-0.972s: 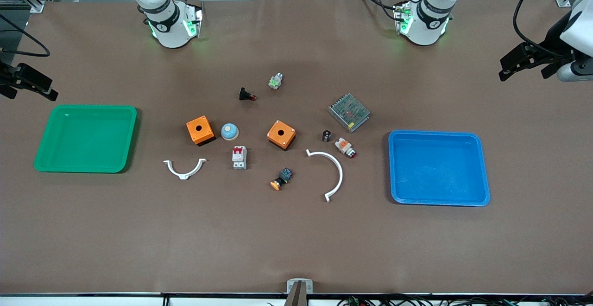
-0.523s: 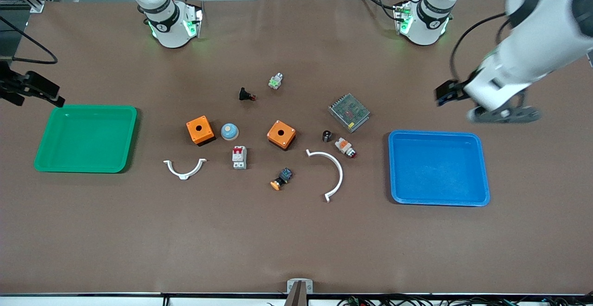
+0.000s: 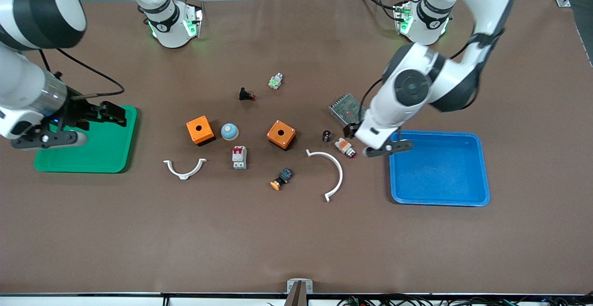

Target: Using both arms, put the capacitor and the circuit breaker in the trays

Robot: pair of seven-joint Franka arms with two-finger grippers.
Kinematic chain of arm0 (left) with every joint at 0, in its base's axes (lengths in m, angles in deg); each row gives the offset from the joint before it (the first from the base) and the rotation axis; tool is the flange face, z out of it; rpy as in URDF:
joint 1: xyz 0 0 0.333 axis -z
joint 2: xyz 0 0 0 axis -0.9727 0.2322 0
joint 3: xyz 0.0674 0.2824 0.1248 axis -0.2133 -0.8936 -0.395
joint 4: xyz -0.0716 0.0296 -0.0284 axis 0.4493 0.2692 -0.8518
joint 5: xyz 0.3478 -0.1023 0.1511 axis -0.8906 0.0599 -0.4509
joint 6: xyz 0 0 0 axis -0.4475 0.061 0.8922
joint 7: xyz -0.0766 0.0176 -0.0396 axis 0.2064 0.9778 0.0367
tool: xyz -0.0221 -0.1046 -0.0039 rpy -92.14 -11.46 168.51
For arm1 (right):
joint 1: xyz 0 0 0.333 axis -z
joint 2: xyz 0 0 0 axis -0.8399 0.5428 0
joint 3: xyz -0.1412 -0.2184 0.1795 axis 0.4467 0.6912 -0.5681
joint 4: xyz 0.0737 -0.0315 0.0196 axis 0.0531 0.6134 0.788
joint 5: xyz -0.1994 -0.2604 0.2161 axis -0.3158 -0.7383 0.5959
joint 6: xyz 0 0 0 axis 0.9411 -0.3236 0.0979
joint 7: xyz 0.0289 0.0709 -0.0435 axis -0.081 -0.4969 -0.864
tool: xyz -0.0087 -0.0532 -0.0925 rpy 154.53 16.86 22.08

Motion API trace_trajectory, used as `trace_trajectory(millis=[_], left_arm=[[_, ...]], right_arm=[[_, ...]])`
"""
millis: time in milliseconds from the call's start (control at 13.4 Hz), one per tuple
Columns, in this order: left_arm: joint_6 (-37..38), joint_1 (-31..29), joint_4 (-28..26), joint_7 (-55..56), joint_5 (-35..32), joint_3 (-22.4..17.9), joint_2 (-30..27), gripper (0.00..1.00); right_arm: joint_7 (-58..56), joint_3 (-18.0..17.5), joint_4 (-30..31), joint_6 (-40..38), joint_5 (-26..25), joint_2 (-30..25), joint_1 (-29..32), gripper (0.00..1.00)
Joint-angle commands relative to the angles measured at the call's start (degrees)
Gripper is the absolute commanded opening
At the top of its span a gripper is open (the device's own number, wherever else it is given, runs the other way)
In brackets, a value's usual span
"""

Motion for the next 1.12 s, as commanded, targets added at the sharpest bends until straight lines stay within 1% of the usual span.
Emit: trace_trajectory(millis=[0,150,224,374,523,598,748,897,1047], left_arm=[[-6.4,3.4,1.0,9.9,-2.4,-0.1,6.0,0.94],[-9.5,5.7,0.9,14.3,-2.9,-0.1,9.8,0.88],[-10.2,6.1,0.9,15.8,-3.4,-0.2,10.7,0.86],[-11.2,7.3,1.0,18.6,-4.4,-0.1,12.6,0.8],[-12.9,7.9,1.0,19.9,-4.5,-0.2,14.4,0.74],[-13.1,8.2,0.9,20.0,-4.5,-0.2,14.8,0.7],[-13.1,8.2,0.9,20.0,-4.5,-0.3,14.8,0.58],[-13.1,8.2,0.8,19.9,-4.5,-0.4,14.8,0.43],[-12.6,7.8,0.8,19.4,-4.8,-0.6,14.6,0.17]], right_arm=[[1.0,0.3,-0.3,1.0,-0.4,3.3,-6.1,1.0],[6.0,0.2,-0.1,3.5,0.3,5.4,-9.7,1.0],[8.7,0.2,-0.2,5.3,0.4,7.6,-12.1,1.0],[15.0,0.2,-0.1,11.3,0.3,10.8,-15.5,0.99],[15.7,0.2,0.4,14.4,0.4,13.8,-18.3,0.98],[16.0,0.2,1.3,17.2,0.5,14.8,-19.0,0.98],[18.1,0.2,5.4,25.9,1.0,16.7,-20.0,0.98],[18.4,0.2,8.2,32.5,1.1,19.4,-20.8,0.98],[18.4,0.2,9.9,38.6,1.1,23.0,-21.1,0.98]])
